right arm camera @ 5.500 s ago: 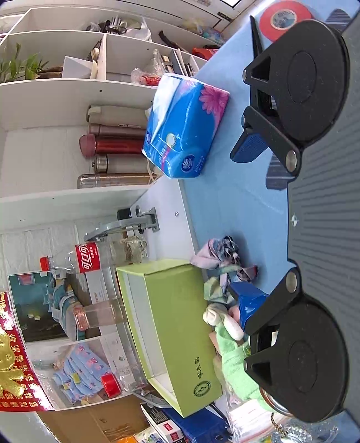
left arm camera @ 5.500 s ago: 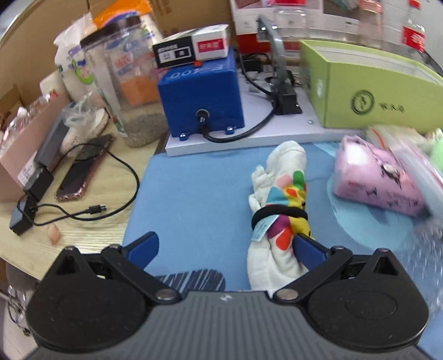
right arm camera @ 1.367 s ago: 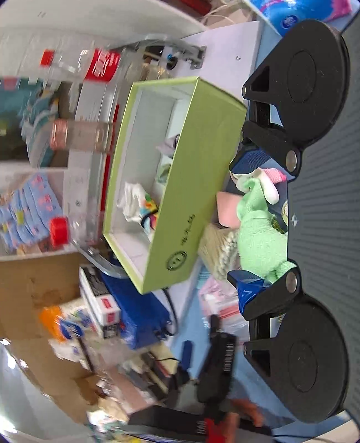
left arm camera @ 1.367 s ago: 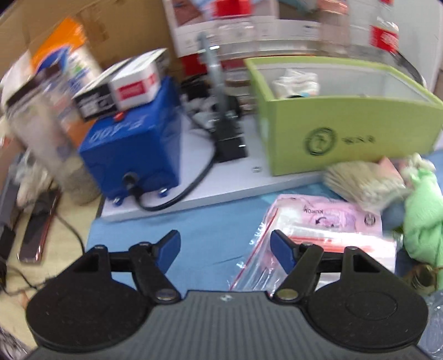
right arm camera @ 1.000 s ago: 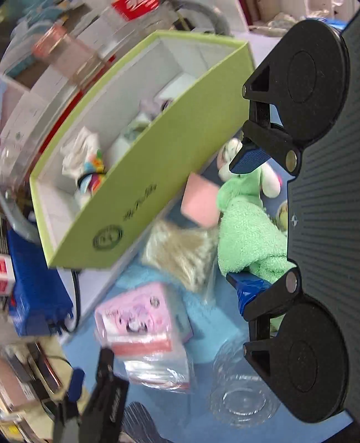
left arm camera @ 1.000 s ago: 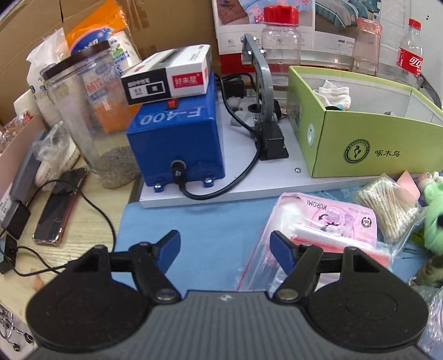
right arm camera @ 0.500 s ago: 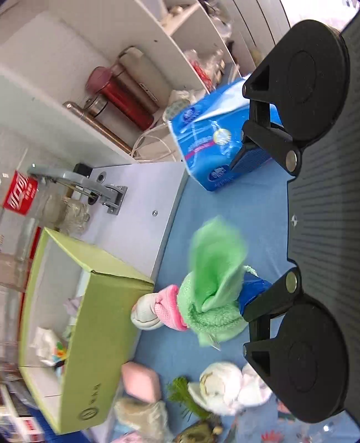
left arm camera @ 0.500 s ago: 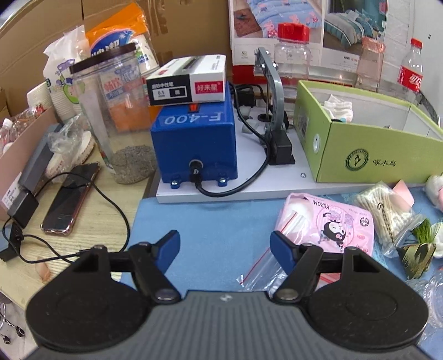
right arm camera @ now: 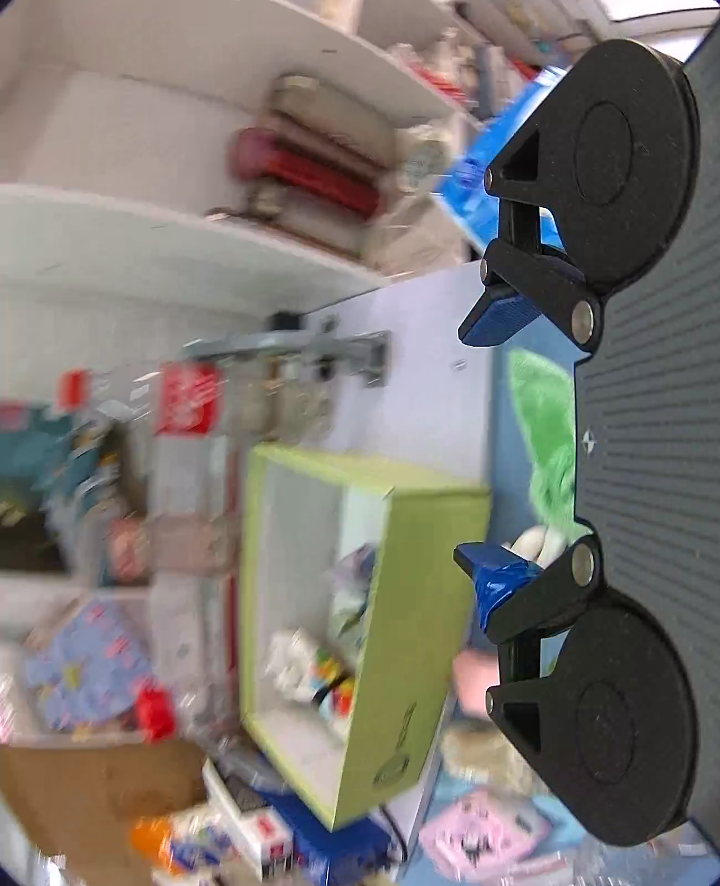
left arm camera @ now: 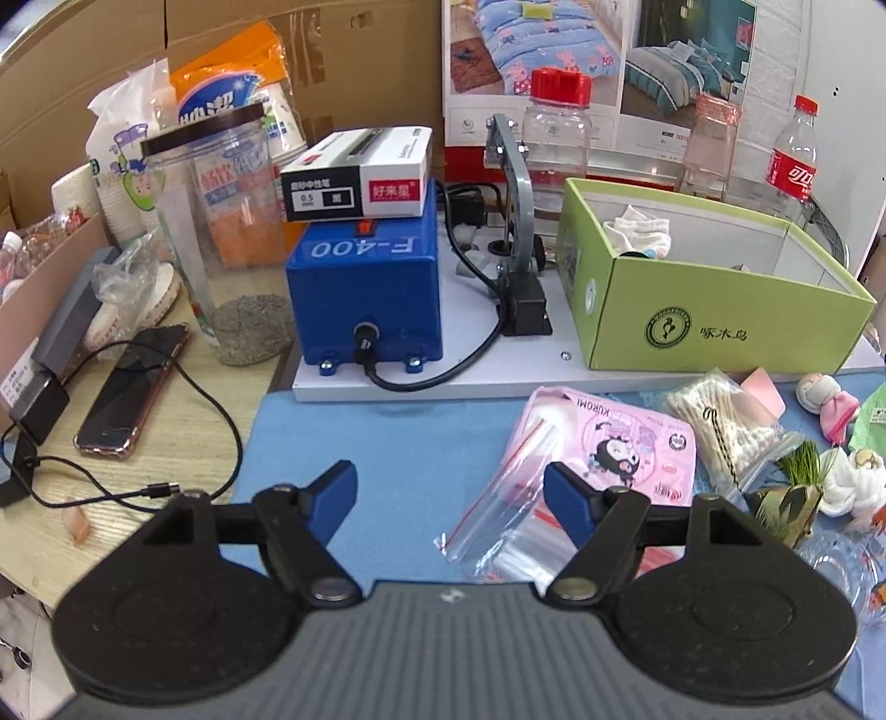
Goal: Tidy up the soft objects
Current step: 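Grasp the green towel with right gripper while left gripper approaches the clear zip bags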
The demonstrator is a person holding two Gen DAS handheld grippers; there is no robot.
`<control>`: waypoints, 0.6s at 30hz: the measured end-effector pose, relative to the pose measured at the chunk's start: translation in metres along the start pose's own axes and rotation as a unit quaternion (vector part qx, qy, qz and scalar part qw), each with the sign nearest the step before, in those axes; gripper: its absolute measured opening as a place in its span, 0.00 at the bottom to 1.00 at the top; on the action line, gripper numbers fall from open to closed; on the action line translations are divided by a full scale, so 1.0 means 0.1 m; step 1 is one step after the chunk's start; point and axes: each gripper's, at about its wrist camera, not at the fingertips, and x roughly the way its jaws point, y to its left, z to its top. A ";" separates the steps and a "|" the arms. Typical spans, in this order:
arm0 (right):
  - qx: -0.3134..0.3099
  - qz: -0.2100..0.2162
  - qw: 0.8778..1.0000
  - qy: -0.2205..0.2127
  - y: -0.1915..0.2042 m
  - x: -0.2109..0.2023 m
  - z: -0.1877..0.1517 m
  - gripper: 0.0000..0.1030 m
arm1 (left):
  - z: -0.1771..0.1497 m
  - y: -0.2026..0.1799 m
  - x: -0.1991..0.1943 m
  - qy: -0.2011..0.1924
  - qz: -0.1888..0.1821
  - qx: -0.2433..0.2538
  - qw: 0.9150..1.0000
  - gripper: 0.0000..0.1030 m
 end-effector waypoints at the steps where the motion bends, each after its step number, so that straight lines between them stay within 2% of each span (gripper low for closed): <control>1: 0.017 -0.001 1.000 0.021 -0.09 0.11 -0.05 0.62 | -0.02 0.02 0.00 0.002 0.002 -0.001 1.000 0.73; 3: 0.048 -0.017 0.998 0.035 -0.27 0.13 -0.24 0.62 | -0.04 0.05 0.03 0.005 0.007 -0.006 1.000 0.73; 8: 0.094 -0.036 0.994 0.039 -0.61 -0.36 -0.93 0.62 | -0.02 0.05 0.10 0.007 -0.005 -0.014 1.000 0.73; 11: 0.135 -0.032 0.990 0.010 -0.75 -0.73 -1.23 0.62 | 0.00 -0.01 0.11 0.007 -0.013 -0.014 1.000 0.74; 14: 0.146 0.007 0.989 -0.026 -0.75 -0.97 -1.25 0.63 | 0.00 -0.09 0.09 0.006 -0.022 -0.010 1.000 0.75; 18: 0.072 0.039 0.996 -0.029 -0.49 -0.99 -1.16 0.63 | -0.06 -0.15 0.05 0.009 -0.015 0.003 1.000 0.76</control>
